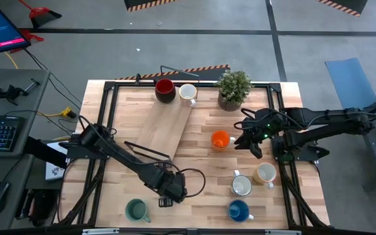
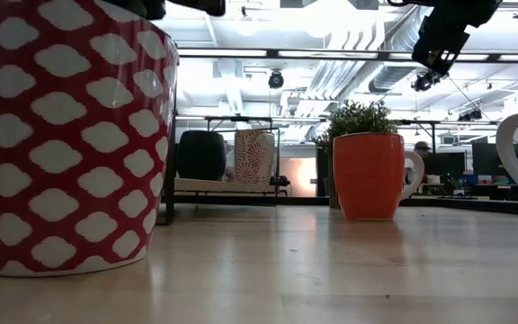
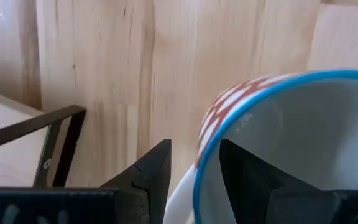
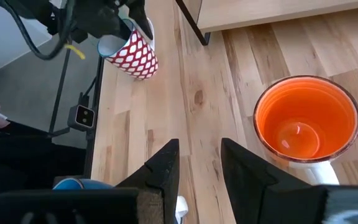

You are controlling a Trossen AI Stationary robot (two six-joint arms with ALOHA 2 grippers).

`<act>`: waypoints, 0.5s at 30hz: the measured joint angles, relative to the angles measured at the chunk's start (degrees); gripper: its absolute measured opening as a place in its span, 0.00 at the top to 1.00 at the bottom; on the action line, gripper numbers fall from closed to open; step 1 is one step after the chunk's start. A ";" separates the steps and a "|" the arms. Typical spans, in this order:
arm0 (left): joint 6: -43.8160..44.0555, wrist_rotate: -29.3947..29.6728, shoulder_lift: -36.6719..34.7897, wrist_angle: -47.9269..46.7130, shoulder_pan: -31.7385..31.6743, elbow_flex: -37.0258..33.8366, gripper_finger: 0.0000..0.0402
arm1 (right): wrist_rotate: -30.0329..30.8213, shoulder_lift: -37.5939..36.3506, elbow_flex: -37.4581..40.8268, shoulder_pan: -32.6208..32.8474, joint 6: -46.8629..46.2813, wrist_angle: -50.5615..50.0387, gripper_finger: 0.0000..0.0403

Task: Place coffee mugs
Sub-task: Put the red cup on the shelf

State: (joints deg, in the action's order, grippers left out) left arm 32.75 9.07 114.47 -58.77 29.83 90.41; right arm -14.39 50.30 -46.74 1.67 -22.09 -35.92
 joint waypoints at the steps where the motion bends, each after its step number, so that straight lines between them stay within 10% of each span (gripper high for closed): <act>1: -0.02 -0.28 0.30 0.40 -0.15 0.00 0.69 | 0.00 0.00 0.00 0.00 -0.02 -0.04 0.76; 15: 0.13 -4.17 0.73 0.47 -1.41 0.00 0.96 | 0.65 0.00 0.00 0.00 0.04 -0.10 0.76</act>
State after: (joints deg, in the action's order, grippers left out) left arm 32.87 4.91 115.20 -58.30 28.43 90.41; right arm -13.74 50.30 -46.74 1.67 -22.04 -36.02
